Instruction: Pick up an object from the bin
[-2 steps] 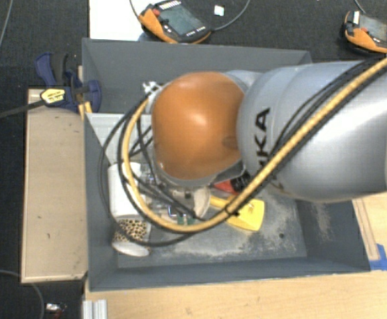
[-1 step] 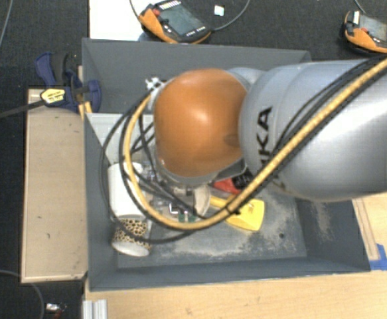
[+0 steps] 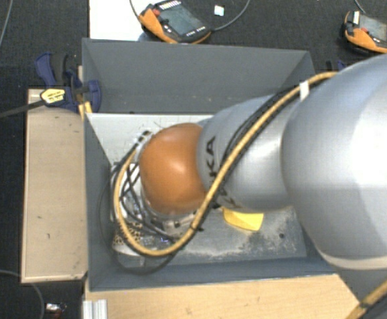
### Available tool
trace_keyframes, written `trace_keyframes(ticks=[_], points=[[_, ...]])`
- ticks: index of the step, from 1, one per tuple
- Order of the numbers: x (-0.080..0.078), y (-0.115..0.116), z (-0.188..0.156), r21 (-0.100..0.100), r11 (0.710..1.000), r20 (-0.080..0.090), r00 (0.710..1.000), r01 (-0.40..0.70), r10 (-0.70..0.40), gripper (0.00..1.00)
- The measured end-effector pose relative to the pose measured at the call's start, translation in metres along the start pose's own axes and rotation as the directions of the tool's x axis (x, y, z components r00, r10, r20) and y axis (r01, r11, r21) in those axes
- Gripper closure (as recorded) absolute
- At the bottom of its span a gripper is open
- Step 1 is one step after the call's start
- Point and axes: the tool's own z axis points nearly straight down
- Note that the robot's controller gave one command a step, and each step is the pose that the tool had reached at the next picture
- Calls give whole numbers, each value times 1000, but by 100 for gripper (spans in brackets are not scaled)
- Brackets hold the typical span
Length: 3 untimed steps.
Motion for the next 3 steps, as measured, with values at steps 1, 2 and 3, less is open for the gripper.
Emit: trace_keyframes(ticks=[1,2,3], points=[[2,2,-53,-1,999,5,999,47,-47,0],[-1,12,4,-8,999,25,998,54,-54,0],[2,8,6,-6,987,14,987,-161,161,0]])
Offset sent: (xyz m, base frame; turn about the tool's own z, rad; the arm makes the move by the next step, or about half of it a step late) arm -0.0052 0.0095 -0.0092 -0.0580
